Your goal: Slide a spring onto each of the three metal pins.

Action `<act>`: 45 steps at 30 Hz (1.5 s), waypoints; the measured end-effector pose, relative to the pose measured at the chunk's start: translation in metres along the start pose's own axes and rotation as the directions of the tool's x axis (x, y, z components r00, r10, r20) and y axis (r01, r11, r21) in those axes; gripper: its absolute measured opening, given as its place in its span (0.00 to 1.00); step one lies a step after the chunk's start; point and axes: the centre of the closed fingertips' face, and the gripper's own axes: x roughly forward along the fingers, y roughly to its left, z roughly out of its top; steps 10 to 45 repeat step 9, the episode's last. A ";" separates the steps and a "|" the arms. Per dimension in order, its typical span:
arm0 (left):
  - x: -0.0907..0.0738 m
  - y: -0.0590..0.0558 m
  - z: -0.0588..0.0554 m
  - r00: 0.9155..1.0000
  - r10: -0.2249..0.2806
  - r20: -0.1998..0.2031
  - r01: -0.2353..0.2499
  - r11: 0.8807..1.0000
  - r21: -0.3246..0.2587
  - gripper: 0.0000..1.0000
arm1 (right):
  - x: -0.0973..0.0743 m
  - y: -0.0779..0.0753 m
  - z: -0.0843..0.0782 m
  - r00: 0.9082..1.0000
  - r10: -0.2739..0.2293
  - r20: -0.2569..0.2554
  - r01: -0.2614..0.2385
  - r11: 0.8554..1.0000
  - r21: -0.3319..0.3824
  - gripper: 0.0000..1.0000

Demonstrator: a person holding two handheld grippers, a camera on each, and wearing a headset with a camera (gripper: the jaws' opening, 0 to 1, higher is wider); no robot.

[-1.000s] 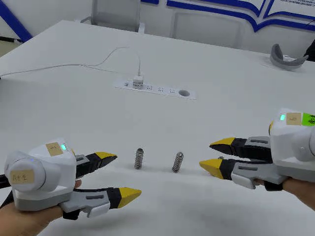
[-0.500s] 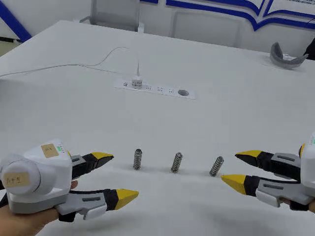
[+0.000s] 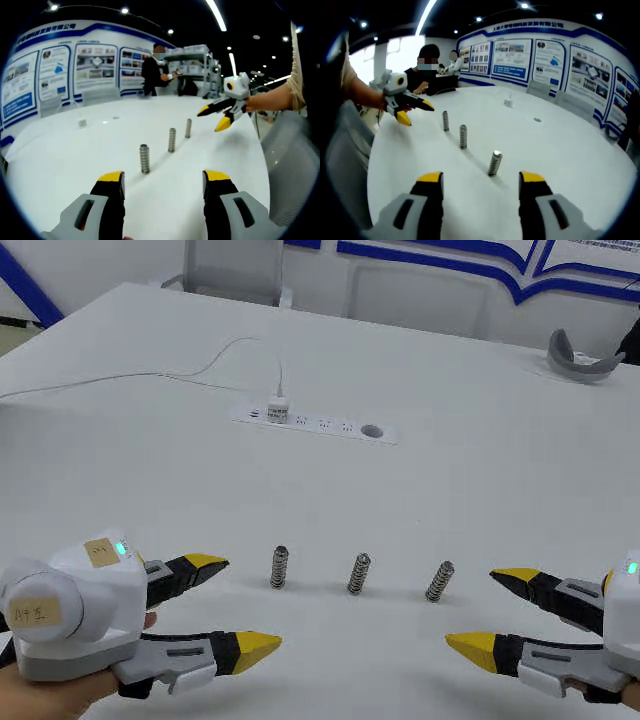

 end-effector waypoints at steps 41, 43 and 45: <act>0.001 -0.001 -0.002 1.000 0.000 -0.006 0.000 1.000 -0.002 0.65 | 0.001 0.000 -0.004 1.000 -0.005 -0.001 0.005 1.000 0.013 0.66; 0.001 -0.001 -0.002 1.000 0.000 -0.006 0.000 1.000 -0.002 0.65 | 0.001 0.000 -0.004 1.000 -0.005 -0.001 0.005 1.000 0.013 0.66; 0.001 -0.001 -0.002 1.000 0.000 -0.006 0.000 1.000 -0.002 0.65 | 0.001 0.000 -0.004 1.000 -0.005 -0.001 0.005 1.000 0.013 0.66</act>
